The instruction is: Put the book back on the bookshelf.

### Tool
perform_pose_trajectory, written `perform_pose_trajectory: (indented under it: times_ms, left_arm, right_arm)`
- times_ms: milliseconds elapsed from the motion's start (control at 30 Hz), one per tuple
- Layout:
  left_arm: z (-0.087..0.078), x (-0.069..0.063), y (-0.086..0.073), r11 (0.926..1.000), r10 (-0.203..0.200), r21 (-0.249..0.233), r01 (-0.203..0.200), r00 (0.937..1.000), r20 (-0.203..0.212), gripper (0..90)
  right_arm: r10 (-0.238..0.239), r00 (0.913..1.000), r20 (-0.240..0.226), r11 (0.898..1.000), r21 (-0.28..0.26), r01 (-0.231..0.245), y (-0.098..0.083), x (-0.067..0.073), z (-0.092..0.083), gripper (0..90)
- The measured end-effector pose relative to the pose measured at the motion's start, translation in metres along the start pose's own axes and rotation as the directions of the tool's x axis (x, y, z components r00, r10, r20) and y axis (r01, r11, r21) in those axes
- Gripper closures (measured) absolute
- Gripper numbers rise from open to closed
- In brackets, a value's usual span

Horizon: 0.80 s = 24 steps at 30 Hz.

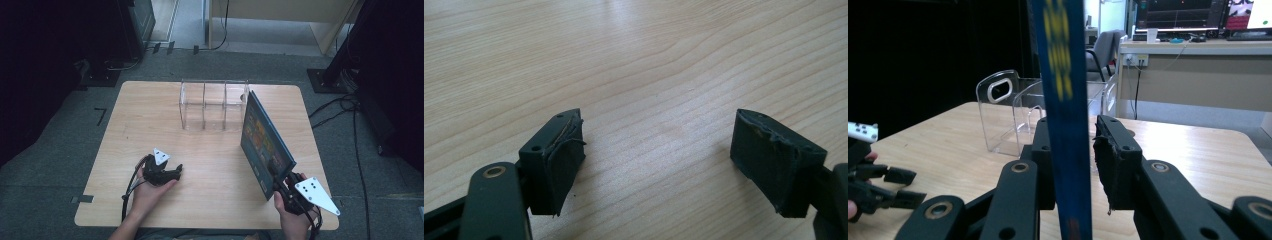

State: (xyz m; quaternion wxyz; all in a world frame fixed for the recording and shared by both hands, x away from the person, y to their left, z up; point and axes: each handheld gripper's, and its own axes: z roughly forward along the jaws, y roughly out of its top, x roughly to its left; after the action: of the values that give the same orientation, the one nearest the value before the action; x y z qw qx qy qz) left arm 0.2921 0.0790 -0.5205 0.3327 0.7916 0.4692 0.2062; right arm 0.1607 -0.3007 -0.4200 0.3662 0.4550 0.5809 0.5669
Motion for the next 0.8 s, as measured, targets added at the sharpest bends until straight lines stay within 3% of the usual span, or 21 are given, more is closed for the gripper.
perform_pose_trajectory:
  times_ms: [200,500,667,800]
  left_arm:
    - [0.0,0.0,0.0,1.0,0.001,0.0,-0.001,1.0,0.001,21.6]
    - [0.0,0.0,0.0,1.0,0.001,0.0,-0.001,1.0,0.002,21.6]
    - [0.0,0.0,0.0,1.0,0.001,0.0,-0.001,1.0,0.002,21.6]
    - [0.0,0.0,0.0,1.0,0.0,0.0,0.0,1.0,0.002,21.6]
  right_arm:
    - [0.032,0.9992,0.022,0.999,0.009,-0.032,0.02,-0.006,-0.002,72.0]
    - [0.023,0.9982,0.056,1.0,0.009,-0.023,0.043,-0.012,-0.005,68.3]
    - [0.005,0.9986,0.053,1.0,0.014,-0.005,0.048,-0.012,-0.007,69.1]
    - [0.022,0.9989,0.042,1.0,0.0,-0.022,0.054,-0.012,-0.009,72.0]
